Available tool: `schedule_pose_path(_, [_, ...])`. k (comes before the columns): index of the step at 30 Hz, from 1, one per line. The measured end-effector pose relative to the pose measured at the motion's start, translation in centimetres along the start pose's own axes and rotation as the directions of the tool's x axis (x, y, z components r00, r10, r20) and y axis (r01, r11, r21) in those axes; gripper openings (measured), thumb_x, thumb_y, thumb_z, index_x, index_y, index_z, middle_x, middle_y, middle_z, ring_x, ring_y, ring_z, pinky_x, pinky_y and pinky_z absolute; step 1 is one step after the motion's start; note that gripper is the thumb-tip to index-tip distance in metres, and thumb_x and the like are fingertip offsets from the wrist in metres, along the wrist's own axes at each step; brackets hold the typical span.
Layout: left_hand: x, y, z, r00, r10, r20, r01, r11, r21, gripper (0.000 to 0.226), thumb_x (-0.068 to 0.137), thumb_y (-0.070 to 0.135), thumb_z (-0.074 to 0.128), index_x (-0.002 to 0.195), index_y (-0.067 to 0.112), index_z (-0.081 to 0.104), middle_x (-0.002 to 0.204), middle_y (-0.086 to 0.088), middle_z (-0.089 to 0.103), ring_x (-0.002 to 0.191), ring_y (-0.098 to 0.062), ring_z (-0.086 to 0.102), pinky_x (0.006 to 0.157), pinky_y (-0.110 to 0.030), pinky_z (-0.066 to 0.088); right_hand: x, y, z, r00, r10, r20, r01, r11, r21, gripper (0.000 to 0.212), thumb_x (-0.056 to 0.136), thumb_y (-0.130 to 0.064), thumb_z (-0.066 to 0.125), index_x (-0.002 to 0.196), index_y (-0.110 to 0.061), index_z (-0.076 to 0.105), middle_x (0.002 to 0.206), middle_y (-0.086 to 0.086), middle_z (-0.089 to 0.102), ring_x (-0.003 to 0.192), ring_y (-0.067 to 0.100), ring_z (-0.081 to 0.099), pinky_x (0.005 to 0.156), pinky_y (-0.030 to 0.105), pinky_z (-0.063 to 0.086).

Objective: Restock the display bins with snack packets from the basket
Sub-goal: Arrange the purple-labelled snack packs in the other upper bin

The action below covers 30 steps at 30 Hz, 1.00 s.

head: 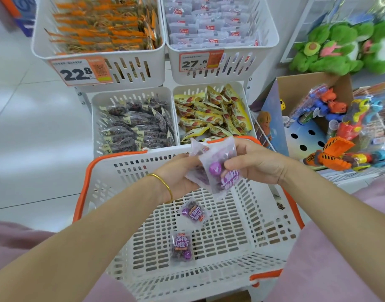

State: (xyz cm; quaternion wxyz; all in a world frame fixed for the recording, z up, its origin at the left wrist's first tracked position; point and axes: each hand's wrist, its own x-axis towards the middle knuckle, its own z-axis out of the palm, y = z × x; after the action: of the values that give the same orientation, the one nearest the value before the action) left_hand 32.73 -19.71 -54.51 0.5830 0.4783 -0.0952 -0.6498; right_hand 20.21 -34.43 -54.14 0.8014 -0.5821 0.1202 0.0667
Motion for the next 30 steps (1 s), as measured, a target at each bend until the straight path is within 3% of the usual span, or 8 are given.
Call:
schedule_pose_path(4, [0.1, 0.6, -0.4, 0.995, 0.076, -0.062, -0.081, 0.994, -0.08, 0.032, 0.095, 0.014, 0.046, 0.123, 0.0, 0.052, 0.11, -0.019, 0.064, 0.087, -0.027, 0.065, 0.078, -0.038, 0.056, 0.2, -1.6, -0.2, 0.896, -0.024, -0.444, 0.042, 0.999, 0.031, 0.029, 0.074, -0.016, 0.073, 0.099, -0.014, 0.058, 0.088, 0.008, 0.069, 0.069, 0.014, 0.068, 0.065, 0.028, 0.057])
schedule_pose_path(8, [0.6, 0.6, -0.7, 0.984, 0.139, -0.112, -0.142, 0.99, -0.024, 0.032, 0.094, 0.023, 0.051, 0.124, 0.014, 0.051, 0.123, -0.015, 0.061, 0.105, -0.03, 0.061, 0.094, -0.046, 0.048, 0.5, -1.2, 0.7, 0.63, -0.327, -0.704, -0.092, 0.869, -0.486, 0.027, 0.085, -0.033, 0.067, 0.099, -0.015, 0.053, 0.1, 0.013, 0.064, 0.088, 0.022, 0.064, 0.08, 0.04, 0.053])
schedule_pose_path(10, [0.8, 0.4, -0.5, 0.979, 0.175, -0.108, -0.177, 0.984, -0.001, 0.033, 0.095, 0.025, 0.049, 0.127, 0.014, 0.049, 0.12, -0.013, 0.062, 0.102, -0.029, 0.063, 0.089, -0.043, 0.052, 0.8, -0.5, 2.0, 0.646, -0.387, -0.659, -0.089, 0.819, -0.567, 0.03, 0.09, -0.04, 0.058, 0.098, -0.014, 0.049, 0.094, 0.008, 0.058, 0.083, 0.02, 0.058, 0.074, 0.03, 0.049])
schedule_pose_path(13, [0.9, 0.5, -0.6, 0.955, 0.254, -0.15, -0.254, 0.967, 0.019, 0.034, 0.098, 0.022, 0.045, 0.129, 0.011, 0.045, 0.107, -0.011, 0.065, 0.088, -0.025, 0.066, 0.078, -0.038, 0.056, 1.3, 0.0, 2.8, 0.732, -0.275, -0.624, 0.061, 0.938, -0.341, 0.02, 0.1, -0.035, 0.042, 0.092, -0.019, 0.051, 0.097, 0.011, 0.059, 0.082, 0.017, 0.057, 0.065, 0.03, 0.048])
schedule_pose_path(15, [0.8, 0.7, -0.8, 0.946, 0.283, -0.159, -0.283, 0.959, 0.025, 0.033, 0.097, 0.02, 0.045, 0.128, 0.009, 0.046, 0.103, -0.011, 0.066, 0.085, -0.024, 0.066, 0.074, -0.037, 0.058, 1.3, -0.1, 2.5, 0.752, -0.237, -0.616, 0.085, 0.96, -0.266, 0.007, 0.098, -0.021, 0.048, 0.1, -0.016, 0.052, 0.096, 0.009, 0.061, 0.079, 0.015, 0.058, 0.061, 0.027, 0.049])
schedule_pose_path(19, [0.7, 0.6, -0.8, 0.945, 0.296, -0.138, -0.28, 0.952, 0.124, 0.031, 0.096, 0.021, 0.049, 0.124, 0.01, 0.053, 0.11, -0.013, 0.066, 0.091, -0.026, 0.065, 0.077, -0.038, 0.058, 1.3, -0.5, 2.0, 0.779, -0.148, -0.609, 0.05, 0.983, -0.175, 0.04, 0.088, -0.01, 0.063, 0.124, -0.014, 0.046, 0.086, 0.003, 0.05, 0.077, 0.013, 0.056, 0.063, 0.027, 0.051])
schedule_pose_path(23, [0.9, 0.7, -0.9, 0.922, 0.353, -0.157, -0.317, 0.924, 0.214, 0.024, 0.097, 0.017, 0.047, 0.116, 0.009, 0.058, 0.098, -0.009, 0.068, 0.08, -0.02, 0.066, 0.071, -0.033, 0.059, 1.2, -1.1, 1.9, 0.831, -0.092, -0.549, 0.052, 0.995, -0.089, 0.04, 0.081, -0.006, 0.069, 0.118, -0.009, 0.055, 0.097, 0.008, 0.062, 0.082, 0.017, 0.063, 0.06, 0.025, 0.054])
schedule_pose_path(30, [1.3, 0.8, -0.5, 0.919, 0.336, -0.205, -0.272, 0.918, 0.288, 0.025, 0.097, 0.022, 0.047, 0.119, 0.015, 0.056, 0.104, -0.006, 0.068, 0.081, -0.019, 0.067, 0.07, -0.035, 0.059, 1.0, -1.5, 1.7, 0.771, -0.189, -0.608, 0.068, 0.974, -0.217, 0.011, 0.091, -0.016, 0.06, 0.099, -0.009, 0.058, 0.082, 0.0, 0.065, 0.066, 0.007, 0.061, 0.058, 0.026, 0.053])
